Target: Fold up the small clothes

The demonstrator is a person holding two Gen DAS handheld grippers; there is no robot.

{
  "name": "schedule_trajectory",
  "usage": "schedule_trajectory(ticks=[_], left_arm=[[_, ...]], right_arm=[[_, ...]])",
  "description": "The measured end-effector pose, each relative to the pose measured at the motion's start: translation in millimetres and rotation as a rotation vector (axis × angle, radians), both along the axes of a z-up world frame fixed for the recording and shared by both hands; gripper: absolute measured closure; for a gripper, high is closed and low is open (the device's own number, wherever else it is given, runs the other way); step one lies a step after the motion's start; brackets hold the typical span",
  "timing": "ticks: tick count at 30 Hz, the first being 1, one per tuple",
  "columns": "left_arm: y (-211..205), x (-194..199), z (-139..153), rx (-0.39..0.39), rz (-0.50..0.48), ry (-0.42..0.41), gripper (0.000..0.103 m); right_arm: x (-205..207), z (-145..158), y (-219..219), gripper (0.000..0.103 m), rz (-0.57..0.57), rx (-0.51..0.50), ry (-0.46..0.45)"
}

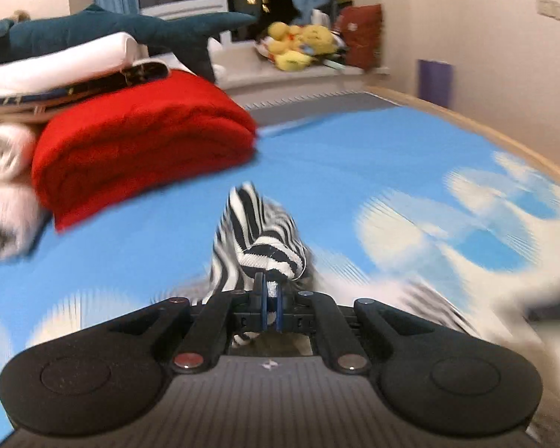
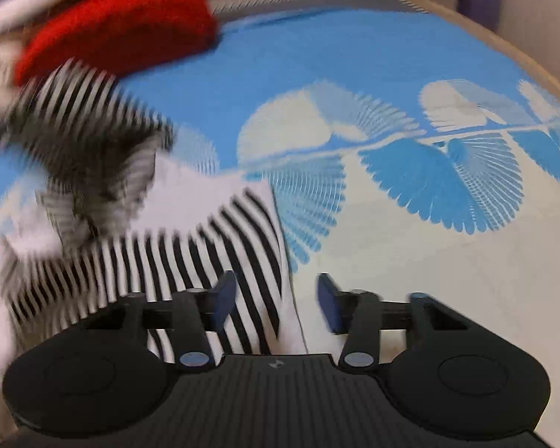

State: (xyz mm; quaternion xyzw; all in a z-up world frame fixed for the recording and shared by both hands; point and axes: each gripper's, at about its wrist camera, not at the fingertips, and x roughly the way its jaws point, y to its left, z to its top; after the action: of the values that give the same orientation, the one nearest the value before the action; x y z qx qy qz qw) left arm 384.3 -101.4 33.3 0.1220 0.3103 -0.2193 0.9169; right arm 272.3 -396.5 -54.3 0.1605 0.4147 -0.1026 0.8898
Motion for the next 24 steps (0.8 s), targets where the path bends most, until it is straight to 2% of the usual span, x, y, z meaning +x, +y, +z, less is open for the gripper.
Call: schedule_trajectory(ticks=[2, 4, 5, 7, 8, 9, 12, 14, 15, 16, 19, 22, 24], left_arm=[[8.2, -72.2, -1.4, 0.003, -0.026, 0.072, 0.098], [18.2, -133.7, -12.9, 0.017, -0.062, 0.225, 0.097], [20.7, -153.1, -17.6, 0.039, -0.082, 0.279, 0.093], [29.7, -180.0, -23.1, 0.109, -0.064, 0.326, 0.090], [37.7, -180.3, -20.3, 0.104, -0.025, 0.335, 0.087], [46.3, -174.0, -15.6, 0.065, 0.018, 0.336, 0.083], [78.3, -130.3, -5.1, -0.127, 0.229, 0.384, 0.078], [86.7, -100.2, -10.8, -0.255, 0.289, 0.440, 0.067], [91.5, -84.3, -21.2, -0.295, 0.333, 0.483, 0.062], [93.0, -70.7, -32.8, -0.301, 0.382, 0.526, 0.062], [101.3, -45.5, -76.8, -0.251, 0.502, 0.632, 0.062], [109.8, -41.2, -110.9, -0.245, 0.573, 0.739, 0.063], [112.7, -36.2, -119.6, -0.275, 0.561, 0.761, 0.063]], right_arm=[[-5.4, 7.8, -3.8, 0.078, -0.024, 0.036, -0.055], [-8.2, 13.1, -5.5, 0.079, -0.034, 0.071, -0.087], [-8.4, 13.9, -5.6, 0.078, -0.028, 0.090, -0.095], [-7.5, 12.7, -4.7, 0.078, -0.004, 0.141, -0.097], [-6.9, 11.4, -4.5, 0.078, 0.000, 0.169, -0.094], [-6.6, 9.9, -3.6, 0.077, 0.005, 0.195, -0.090], [-1.4, 1.2, 7.1, 0.064, 0.061, 0.244, -0.056], [1.2, -6.6, 16.9, 0.062, 0.092, 0.277, -0.018], [4.5, -12.1, 21.4, 0.062, 0.109, 0.296, 0.003], [7.5, -16.6, 25.6, 0.062, 0.123, 0.307, 0.021], [15.7, -29.9, 40.7, 0.058, 0.167, 0.338, 0.081], [21.1, -47.5, 60.1, 0.056, 0.205, 0.311, 0.172], [24.4, -59.6, 75.3, 0.056, 0.237, 0.269, 0.221]])
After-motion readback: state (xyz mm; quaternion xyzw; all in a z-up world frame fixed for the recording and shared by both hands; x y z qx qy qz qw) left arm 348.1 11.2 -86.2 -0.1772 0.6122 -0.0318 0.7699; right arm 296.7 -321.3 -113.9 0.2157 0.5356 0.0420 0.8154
